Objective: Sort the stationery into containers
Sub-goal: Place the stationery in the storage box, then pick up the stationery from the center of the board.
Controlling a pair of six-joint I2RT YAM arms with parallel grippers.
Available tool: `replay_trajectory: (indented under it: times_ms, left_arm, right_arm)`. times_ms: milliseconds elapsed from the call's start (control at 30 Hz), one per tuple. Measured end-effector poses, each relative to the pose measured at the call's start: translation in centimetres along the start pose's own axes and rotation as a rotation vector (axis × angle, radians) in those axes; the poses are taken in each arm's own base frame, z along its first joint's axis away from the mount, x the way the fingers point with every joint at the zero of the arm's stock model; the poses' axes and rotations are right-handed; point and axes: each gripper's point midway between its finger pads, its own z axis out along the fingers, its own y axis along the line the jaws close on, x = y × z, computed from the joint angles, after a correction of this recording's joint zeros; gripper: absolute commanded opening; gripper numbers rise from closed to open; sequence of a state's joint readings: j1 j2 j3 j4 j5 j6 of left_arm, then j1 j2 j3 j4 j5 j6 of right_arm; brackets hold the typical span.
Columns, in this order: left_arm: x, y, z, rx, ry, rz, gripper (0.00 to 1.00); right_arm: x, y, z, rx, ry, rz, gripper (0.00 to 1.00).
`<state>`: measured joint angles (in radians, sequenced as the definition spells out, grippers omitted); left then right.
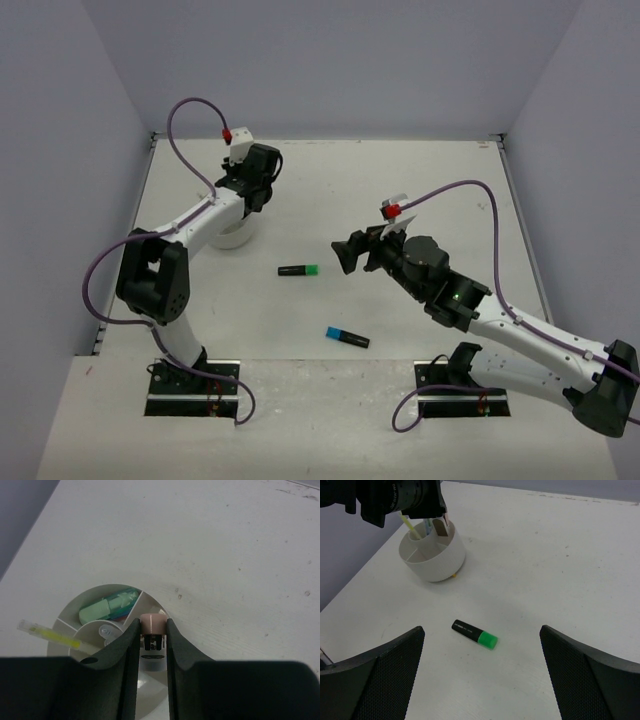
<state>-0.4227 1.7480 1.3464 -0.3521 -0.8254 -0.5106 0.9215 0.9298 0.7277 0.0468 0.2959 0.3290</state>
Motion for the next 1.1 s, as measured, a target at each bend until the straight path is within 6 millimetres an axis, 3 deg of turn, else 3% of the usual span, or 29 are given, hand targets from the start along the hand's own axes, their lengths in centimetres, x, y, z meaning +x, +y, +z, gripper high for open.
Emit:
replay_trajectory:
  times_ms: [200,367,467,567,633,667,833,1000,1100]
  left_arm:
    - [0.0,0.2,0.7,-0.004,0.003,-0.002,0.49]
    - [0.0,-0.5,0.7,0.033,0.007,-0.003,0.64]
    - [0.1,-1.4,0.5,0.084,0.023,-0.007,0.79]
    - [-0.1,-2.4,-0.4,0.158,0.036,-0.016,0.9]
    - [-1.2,-3.3,-2.0,0.236,0.032,-0.033,1.0]
    - [-1.8,-3.7,-3.0,0.281,0.028,-0.043,1.0]
    - [-7.1,-4.3,-11.3,0.588,-0.047,-0.124,1.0]
    - [-9.1,-0.1,-19.5,0.822,-0.154,-0.16,1.0]
    - [-8.1,1.8,-22.0,0.888,-0.178,-0.137,1.0]
  right_arm:
    - [0.3,0.1,0.1,-0.007,0.009,-0.003,0.99]
    - [1.6,-0.2,0.5,0.0,0.055,-0.02,0.99]
    - [2.5,-1.4,0.6,0.035,0.102,-0.028,0.99]
    - [3.7,-4.0,0.6,0.1,0.183,-0.022,0.98]
    - [4.4,-6.6,0.9,0.175,0.247,-0.005,0.98]
    - [4.8,-8.1,1.0,0.218,0.282,0.005,0.97]
    - [9.3,-15.5,1.2,0.452,0.554,0.033,0.93]
    - [14.8,-20.0,0.2,0.562,0.831,0.044,0.88]
    - [16.3,-20.9,0.1,0.564,0.923,0.049,0.8]
